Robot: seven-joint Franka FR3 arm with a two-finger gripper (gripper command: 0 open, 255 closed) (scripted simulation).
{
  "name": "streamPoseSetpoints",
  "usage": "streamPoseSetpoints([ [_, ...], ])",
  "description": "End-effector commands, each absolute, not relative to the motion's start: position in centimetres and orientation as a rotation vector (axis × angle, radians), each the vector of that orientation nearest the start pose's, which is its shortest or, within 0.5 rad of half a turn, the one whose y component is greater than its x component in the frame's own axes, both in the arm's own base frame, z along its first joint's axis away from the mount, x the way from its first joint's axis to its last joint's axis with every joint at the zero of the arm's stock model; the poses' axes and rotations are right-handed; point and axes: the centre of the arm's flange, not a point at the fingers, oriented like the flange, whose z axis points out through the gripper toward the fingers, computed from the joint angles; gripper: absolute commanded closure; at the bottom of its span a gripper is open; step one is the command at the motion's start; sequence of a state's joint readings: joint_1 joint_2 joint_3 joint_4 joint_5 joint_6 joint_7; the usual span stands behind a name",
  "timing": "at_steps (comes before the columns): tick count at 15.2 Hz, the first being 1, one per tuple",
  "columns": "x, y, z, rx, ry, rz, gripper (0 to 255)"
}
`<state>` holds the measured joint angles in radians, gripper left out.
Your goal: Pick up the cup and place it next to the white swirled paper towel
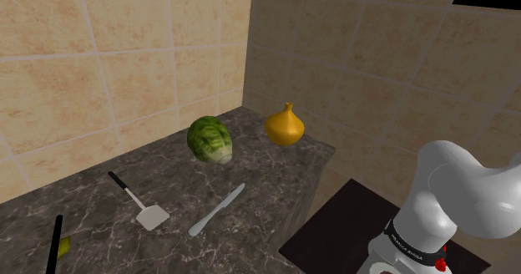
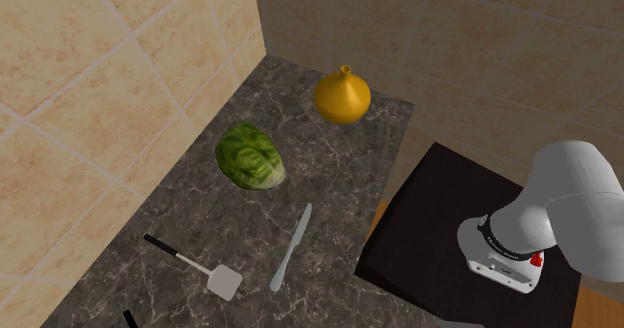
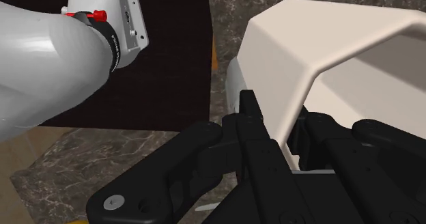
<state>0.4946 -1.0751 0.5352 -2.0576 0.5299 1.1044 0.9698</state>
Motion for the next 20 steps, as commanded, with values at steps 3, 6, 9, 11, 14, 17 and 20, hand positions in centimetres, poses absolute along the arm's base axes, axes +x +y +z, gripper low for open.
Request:
streamPoseSetpoints([
  [3, -8.8, 28.3, 66.2, -3.141, -0.085, 0.010, 255],
  [6, -8.8, 28.3, 64.7, -3.141, -0.085, 0.010, 255],
  [9, -8.8, 28.3, 63.1, -3.141, -0.085, 0.010, 255],
  [11, -8.8, 28.3, 62.0, -3.141, -0.085, 0.010, 255],
  [14, -8.8, 28.3, 60.4, -3.141, -0.085, 0.010, 255],
  [17, -8.8, 28.3, 58.9, -3.141, -0.085, 0.010, 255],
  [20, -8.8, 28.3, 57.3, -3.141, -0.085, 0.010, 255],
])
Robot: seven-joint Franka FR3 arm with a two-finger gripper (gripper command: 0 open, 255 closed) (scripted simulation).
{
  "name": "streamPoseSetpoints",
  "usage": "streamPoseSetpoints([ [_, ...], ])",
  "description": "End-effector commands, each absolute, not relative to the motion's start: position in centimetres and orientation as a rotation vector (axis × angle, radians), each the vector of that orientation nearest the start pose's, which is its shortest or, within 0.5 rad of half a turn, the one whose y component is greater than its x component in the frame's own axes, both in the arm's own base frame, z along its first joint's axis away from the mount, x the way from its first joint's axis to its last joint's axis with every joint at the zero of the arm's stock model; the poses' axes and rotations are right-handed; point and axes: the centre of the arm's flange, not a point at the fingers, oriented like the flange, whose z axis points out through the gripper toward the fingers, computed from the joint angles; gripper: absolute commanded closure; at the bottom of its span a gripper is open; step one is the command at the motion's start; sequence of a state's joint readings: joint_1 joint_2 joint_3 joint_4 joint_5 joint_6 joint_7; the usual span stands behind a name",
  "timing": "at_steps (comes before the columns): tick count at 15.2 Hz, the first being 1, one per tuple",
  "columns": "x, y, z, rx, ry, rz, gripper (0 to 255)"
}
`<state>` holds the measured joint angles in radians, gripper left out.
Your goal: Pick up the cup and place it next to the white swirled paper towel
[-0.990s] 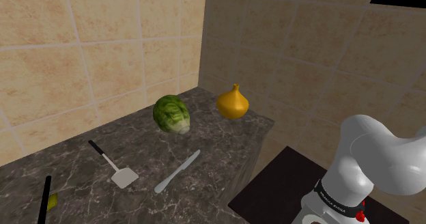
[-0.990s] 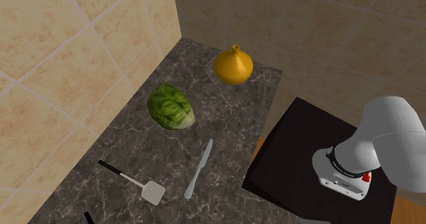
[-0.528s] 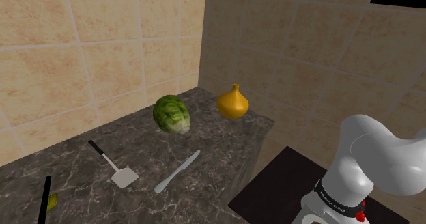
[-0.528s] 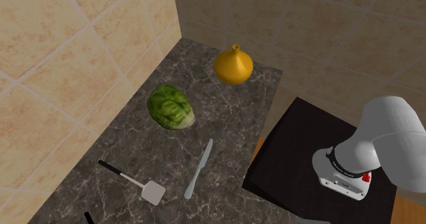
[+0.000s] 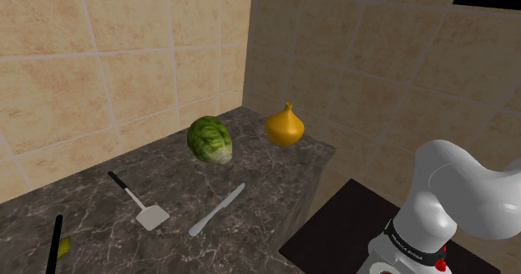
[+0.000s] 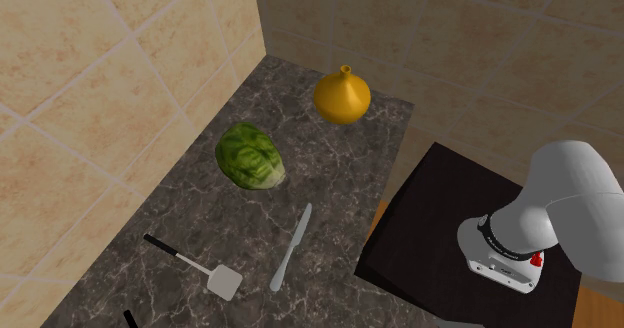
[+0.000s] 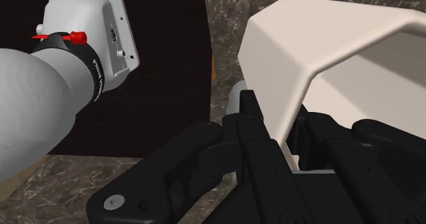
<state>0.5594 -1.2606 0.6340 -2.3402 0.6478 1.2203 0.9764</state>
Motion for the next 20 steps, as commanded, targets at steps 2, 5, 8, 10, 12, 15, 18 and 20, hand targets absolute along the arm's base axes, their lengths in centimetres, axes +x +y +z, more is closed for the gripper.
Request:
streamPoseSetpoints([
  [2, -8.8, 28.3, 56.2, -3.141, -0.085, 0.010, 255],
  [5, -8.8, 28.3, 54.6, -3.141, -0.085, 0.010, 255],
  [8, -8.8, 28.3, 53.0, -3.141, -0.085, 0.010, 255],
  [10, -8.8, 28.3, 52.0, -3.141, -0.085, 0.010, 255],
  [12, -8.8, 28.3, 50.9, -3.141, -0.085, 0.010, 255],
  [15, -8.8, 28.3, 49.4, -3.141, -0.085, 0.010, 255],
  [18, -8.8, 28.3, 47.8, -3.141, -0.085, 0.010, 255],
  [20, -8.8, 28.3, 46.7, -3.141, -0.085, 0.010, 255],
])
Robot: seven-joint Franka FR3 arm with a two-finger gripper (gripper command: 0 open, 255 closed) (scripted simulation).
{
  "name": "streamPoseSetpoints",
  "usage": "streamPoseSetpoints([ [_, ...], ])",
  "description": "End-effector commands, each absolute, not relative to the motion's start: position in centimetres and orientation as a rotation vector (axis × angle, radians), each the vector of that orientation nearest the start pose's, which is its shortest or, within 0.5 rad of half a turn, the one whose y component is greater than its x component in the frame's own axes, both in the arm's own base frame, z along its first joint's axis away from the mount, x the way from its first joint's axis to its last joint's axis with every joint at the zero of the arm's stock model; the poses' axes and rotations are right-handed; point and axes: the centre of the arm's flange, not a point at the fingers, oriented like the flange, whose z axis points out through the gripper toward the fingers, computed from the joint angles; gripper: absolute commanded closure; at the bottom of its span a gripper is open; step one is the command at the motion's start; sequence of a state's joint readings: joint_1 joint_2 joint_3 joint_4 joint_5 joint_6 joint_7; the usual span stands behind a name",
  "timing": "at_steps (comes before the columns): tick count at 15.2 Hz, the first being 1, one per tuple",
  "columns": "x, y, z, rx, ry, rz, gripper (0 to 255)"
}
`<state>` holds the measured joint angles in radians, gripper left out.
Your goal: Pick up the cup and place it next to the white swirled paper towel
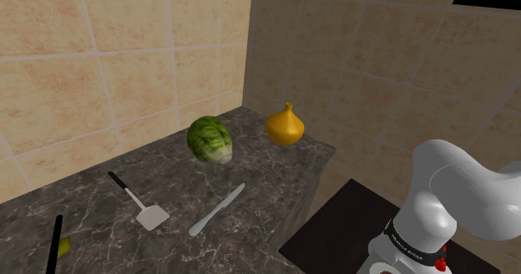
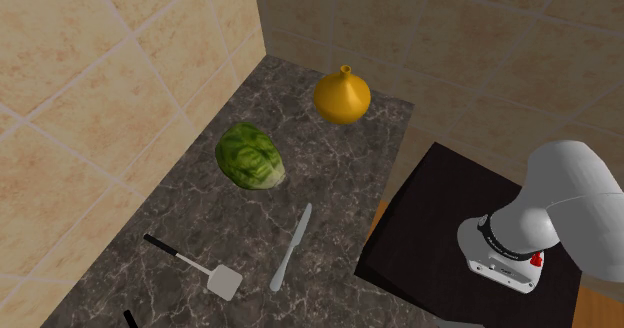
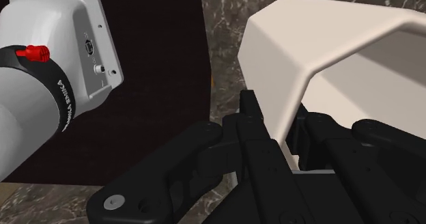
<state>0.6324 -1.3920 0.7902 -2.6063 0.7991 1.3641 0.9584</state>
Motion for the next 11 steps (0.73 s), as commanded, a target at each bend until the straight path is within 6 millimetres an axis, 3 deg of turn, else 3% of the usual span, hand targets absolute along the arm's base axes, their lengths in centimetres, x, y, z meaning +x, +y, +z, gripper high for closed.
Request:
streamPoseSetpoints([
  [1, -8.8, 28.3, 46.2, -3.141, -0.085, 0.010, 255],
  [11, -8.8, 28.3, 40.9, -3.141, -0.085, 0.010, 255],
])
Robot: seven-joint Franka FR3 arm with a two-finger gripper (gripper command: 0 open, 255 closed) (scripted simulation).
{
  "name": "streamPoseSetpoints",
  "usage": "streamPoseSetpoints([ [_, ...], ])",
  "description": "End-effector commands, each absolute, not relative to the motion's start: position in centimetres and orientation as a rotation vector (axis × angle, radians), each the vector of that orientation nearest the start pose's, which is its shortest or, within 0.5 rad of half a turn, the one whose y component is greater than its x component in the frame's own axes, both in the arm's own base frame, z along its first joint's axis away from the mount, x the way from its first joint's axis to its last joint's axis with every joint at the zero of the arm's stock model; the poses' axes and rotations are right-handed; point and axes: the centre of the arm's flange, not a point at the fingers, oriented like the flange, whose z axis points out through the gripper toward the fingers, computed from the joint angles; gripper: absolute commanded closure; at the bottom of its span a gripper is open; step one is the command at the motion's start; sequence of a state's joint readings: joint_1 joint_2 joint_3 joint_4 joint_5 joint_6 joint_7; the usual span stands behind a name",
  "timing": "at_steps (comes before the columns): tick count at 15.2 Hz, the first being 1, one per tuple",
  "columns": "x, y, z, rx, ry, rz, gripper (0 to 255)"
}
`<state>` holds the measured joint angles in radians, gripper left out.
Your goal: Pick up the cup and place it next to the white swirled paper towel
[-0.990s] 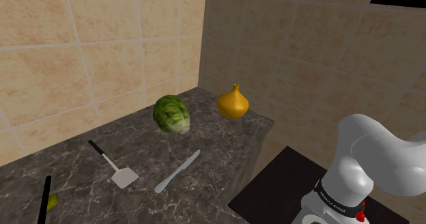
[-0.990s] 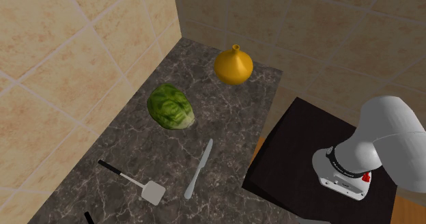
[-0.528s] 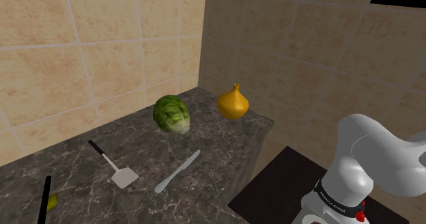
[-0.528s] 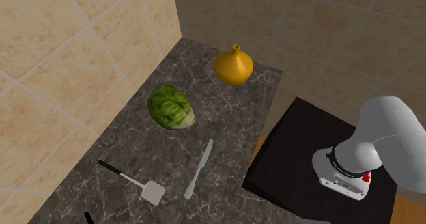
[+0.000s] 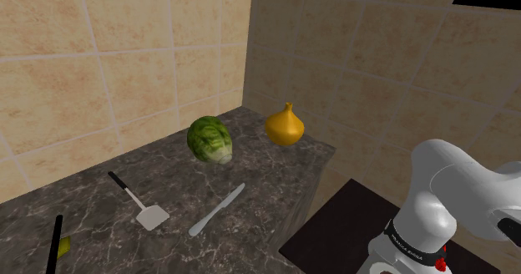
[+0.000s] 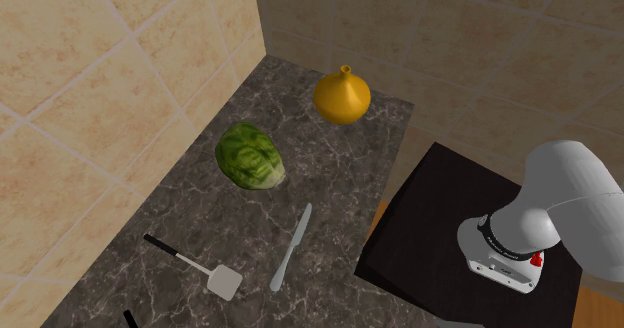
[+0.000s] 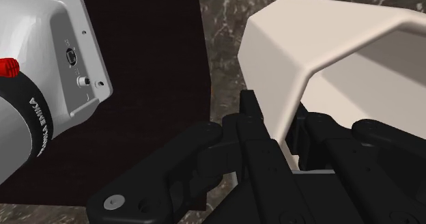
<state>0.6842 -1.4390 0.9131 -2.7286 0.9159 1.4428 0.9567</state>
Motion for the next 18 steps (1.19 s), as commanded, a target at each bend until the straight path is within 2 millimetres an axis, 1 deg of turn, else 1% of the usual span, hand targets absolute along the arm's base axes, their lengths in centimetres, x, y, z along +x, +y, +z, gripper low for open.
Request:
streamPoseSetpoints([
  [1, -8.8, 28.3, 40.4, -3.141, -0.085, 0.010, 255],
  [2, -8.8, 28.3, 40.1, -3.141, -0.085, 0.010, 255],
  [9, -8.8, 28.3, 40.1, -3.141, -0.085, 0.010, 255],
  [10, -8.8, 28.3, 40.1, -3.141, -0.085, 0.010, 0],
  [15, -8.8, 28.3, 40.1, -3.141, -0.085, 0.010, 0],
  [18, -8.7, 28.4, 44.0, -3.141, -0.085, 0.010, 0],
])
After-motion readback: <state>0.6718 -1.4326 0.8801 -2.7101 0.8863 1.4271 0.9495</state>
